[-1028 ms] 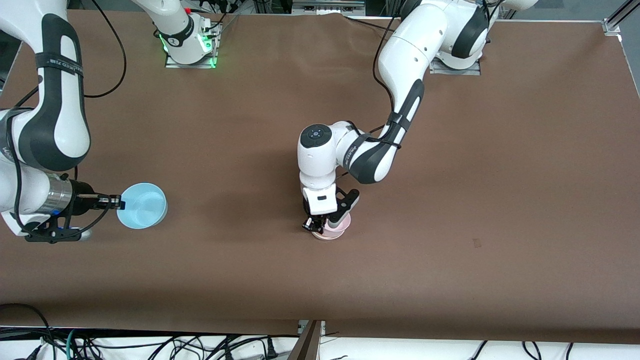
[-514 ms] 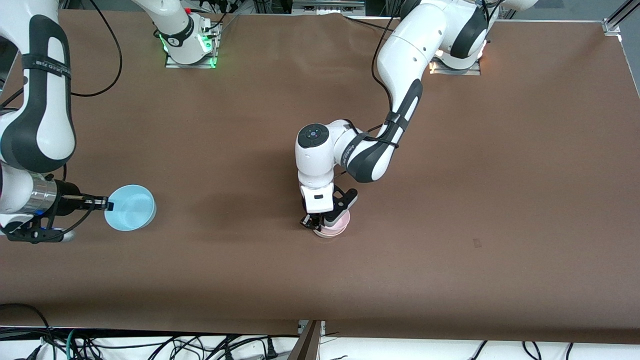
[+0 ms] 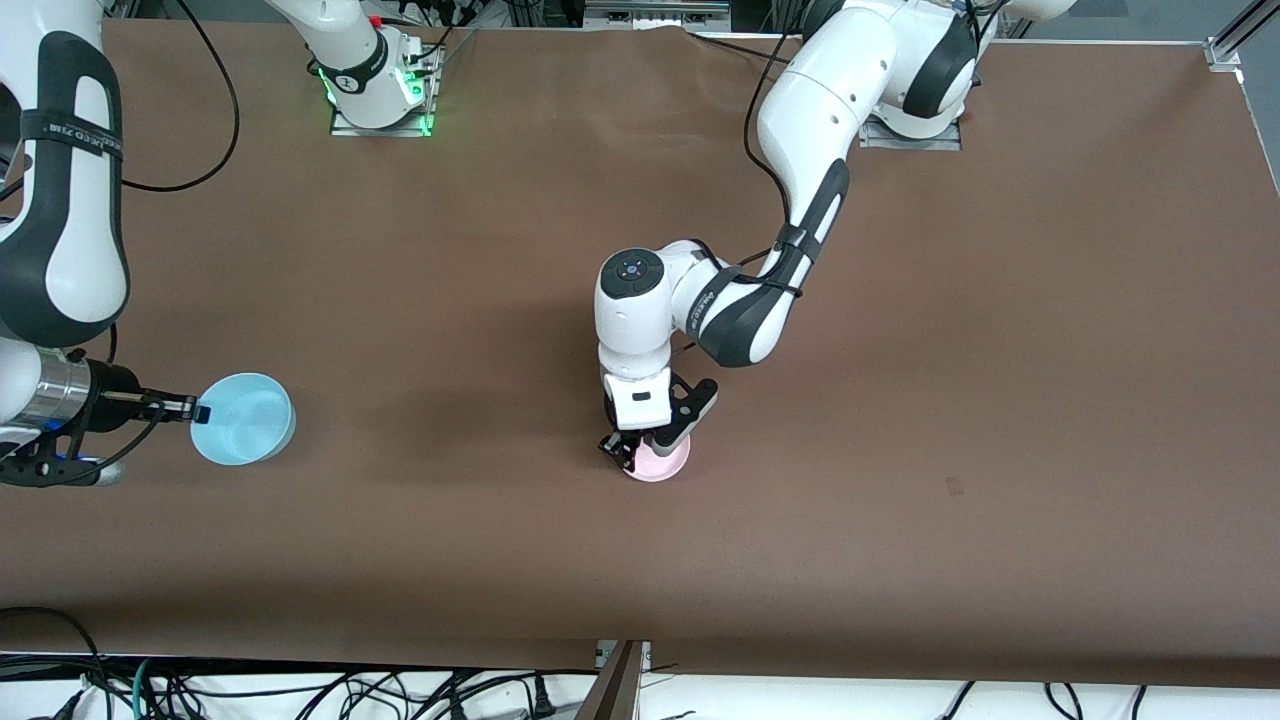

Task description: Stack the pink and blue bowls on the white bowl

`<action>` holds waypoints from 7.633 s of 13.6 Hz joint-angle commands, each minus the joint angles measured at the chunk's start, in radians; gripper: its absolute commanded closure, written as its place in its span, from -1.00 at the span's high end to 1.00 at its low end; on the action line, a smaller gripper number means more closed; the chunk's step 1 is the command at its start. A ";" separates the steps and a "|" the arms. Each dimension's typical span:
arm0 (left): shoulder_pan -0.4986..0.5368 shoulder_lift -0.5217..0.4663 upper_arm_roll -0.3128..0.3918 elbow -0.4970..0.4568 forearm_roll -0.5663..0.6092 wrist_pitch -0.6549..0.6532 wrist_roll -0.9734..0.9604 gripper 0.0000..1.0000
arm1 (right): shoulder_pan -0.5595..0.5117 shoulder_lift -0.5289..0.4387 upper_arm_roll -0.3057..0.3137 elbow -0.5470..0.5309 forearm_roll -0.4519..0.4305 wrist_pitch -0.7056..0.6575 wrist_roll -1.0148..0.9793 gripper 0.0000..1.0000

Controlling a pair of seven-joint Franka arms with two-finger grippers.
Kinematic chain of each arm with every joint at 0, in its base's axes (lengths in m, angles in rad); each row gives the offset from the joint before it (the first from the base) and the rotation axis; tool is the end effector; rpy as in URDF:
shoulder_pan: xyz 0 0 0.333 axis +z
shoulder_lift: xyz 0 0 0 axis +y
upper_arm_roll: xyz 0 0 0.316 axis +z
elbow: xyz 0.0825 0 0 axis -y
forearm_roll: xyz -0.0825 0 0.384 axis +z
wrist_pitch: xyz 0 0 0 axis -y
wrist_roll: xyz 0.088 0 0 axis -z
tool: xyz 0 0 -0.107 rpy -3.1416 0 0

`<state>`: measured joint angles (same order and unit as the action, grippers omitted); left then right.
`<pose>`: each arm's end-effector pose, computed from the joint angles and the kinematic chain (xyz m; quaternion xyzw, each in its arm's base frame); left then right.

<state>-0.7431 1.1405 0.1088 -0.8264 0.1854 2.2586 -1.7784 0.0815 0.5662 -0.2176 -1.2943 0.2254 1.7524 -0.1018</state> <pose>0.6397 -0.5182 0.2438 0.8684 0.4571 0.1677 0.0936 0.7057 -0.0430 0.4158 -0.9971 0.0290 0.0412 0.0562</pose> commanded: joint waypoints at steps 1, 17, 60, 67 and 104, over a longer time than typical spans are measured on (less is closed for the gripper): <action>0.004 0.007 0.003 0.024 -0.024 -0.024 0.024 0.02 | 0.052 -0.006 0.021 -0.002 0.008 0.009 0.083 -1.00; 0.146 -0.211 -0.008 0.029 -0.270 -0.540 0.670 -1.00 | 0.147 0.069 0.122 0.004 0.055 0.191 0.454 -1.00; 0.545 -0.538 0.014 0.013 -0.219 -0.969 1.771 1.00 | 0.624 0.322 0.130 0.016 0.023 0.685 1.406 -1.00; 0.591 -0.568 0.008 -0.057 -0.230 -0.898 1.804 1.00 | 0.621 0.327 0.130 0.019 0.028 0.684 1.413 0.47; 0.676 -1.154 -0.083 -0.833 -0.228 -0.636 1.909 1.00 | 0.034 -0.485 0.104 -0.229 -0.201 -0.182 0.225 1.00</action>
<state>-0.0646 0.0095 0.0349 -1.6367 -0.0459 1.6186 0.1395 0.1187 0.0756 -0.1172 -1.5408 0.0404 1.5794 0.1373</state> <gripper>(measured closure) 0.000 0.000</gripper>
